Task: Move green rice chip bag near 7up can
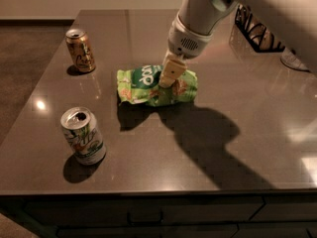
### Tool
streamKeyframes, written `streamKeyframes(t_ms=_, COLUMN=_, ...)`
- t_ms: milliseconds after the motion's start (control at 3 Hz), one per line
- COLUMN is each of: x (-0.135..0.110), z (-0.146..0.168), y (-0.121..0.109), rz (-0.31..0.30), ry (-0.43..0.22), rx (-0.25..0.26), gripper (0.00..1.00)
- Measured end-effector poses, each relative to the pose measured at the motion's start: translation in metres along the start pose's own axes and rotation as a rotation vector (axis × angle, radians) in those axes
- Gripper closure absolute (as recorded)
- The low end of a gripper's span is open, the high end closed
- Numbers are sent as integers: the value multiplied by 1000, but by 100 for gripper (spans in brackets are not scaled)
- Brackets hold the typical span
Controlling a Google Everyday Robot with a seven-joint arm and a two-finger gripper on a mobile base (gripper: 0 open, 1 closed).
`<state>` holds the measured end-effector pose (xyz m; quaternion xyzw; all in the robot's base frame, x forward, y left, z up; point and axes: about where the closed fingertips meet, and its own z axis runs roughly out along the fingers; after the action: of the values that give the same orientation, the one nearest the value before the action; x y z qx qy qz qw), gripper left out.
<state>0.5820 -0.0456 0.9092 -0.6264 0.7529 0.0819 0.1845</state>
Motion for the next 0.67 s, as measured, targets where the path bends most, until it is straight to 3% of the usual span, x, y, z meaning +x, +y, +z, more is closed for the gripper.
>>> streamKeyframes(t_ms=333, x=-1, z=-22, y=34, rz=-68, ry=-19, rx=-21, gripper=97)
streamKeyframes(t_ms=667, x=-2, z=-37, y=67, rz=-122, ry=-33, rx=-47, gripper=100)
